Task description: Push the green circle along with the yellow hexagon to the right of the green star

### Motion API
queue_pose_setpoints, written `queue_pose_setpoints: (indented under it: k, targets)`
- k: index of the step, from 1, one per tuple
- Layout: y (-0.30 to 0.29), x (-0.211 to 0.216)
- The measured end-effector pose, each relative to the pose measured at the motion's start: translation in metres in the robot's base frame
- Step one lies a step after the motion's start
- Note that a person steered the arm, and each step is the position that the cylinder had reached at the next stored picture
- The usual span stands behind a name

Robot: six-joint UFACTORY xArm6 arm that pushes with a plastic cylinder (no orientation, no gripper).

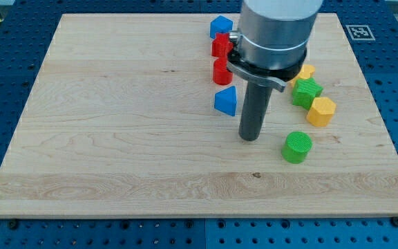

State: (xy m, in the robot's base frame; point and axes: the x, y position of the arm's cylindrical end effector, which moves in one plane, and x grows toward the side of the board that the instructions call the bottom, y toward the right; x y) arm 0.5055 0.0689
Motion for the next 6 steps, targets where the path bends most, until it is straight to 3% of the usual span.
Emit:
queue_pose_setpoints:
  k: [3,6]
  targets:
    - [0.013,0.048]
    - [0.054,0.005]
